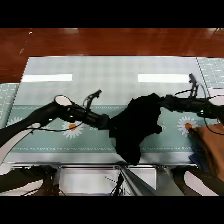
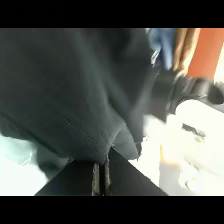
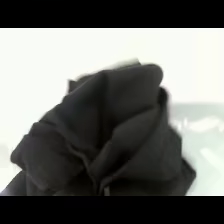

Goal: Fold the shirts.

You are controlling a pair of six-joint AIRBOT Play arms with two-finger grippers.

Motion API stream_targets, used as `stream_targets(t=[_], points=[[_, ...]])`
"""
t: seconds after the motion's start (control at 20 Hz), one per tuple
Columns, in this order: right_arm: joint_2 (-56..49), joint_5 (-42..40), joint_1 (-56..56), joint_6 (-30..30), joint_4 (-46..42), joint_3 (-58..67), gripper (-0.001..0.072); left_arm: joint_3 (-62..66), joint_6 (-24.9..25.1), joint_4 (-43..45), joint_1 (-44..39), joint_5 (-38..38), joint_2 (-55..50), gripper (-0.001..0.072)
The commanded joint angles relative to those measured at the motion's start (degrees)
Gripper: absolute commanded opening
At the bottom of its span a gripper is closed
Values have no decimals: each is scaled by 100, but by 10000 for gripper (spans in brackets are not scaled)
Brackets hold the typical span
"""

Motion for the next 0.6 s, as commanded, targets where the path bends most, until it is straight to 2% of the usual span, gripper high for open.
stream_targets(t=[0.0, 0.2, 0.4, 0.55], points=[[682, 527, -560, -125, -61, 693, 34, 223, -155, 297, 608, -2, 1003, 21], [1617, 734, -863, -46, 13, 1836, 33, 1036, -157, 291, 1521, 85, 2253, 21], [2127, 743, -866, 271, 46, 3080, 33, 2848, -149, 293, 2046, 162, 2949, 21], [2234, 815, -863, 621, 46, 3982, 33, 4472, -155, 654, 2218, 629, 3106, 21]])
